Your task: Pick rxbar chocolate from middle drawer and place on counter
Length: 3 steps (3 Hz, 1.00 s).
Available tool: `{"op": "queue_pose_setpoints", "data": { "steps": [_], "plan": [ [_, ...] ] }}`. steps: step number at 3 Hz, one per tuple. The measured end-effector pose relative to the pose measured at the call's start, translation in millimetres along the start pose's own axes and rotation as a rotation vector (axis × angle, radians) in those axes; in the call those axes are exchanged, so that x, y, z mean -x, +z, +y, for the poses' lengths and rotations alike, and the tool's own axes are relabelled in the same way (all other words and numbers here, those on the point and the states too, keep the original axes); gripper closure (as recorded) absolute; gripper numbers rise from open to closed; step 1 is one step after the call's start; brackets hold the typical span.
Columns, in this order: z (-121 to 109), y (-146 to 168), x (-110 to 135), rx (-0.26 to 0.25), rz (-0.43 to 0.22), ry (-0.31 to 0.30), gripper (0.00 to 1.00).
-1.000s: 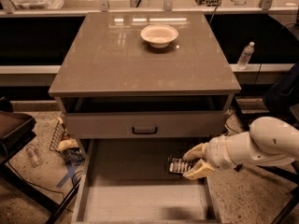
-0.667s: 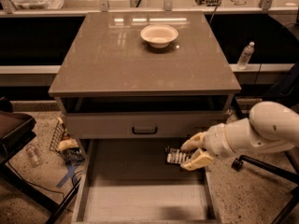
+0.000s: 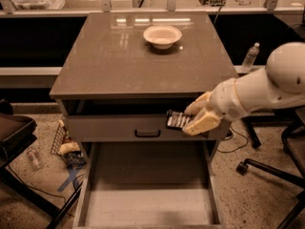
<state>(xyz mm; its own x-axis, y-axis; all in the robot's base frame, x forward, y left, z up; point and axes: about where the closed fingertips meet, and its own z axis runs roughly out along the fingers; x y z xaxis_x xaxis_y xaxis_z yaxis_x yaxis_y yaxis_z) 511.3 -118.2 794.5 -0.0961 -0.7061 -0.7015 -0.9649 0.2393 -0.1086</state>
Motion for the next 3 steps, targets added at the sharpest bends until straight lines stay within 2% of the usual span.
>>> {"op": "queue_pose_setpoints", "data": {
  "steps": [1,2,3],
  "plan": [
    [-35,-34,41,-0.069,0.018,0.013,1.00],
    [-105,-46,73,-0.168,0.013,0.020,1.00],
    [-153,-35,83,-0.215,-0.020,0.034,1.00]
  ]
}}
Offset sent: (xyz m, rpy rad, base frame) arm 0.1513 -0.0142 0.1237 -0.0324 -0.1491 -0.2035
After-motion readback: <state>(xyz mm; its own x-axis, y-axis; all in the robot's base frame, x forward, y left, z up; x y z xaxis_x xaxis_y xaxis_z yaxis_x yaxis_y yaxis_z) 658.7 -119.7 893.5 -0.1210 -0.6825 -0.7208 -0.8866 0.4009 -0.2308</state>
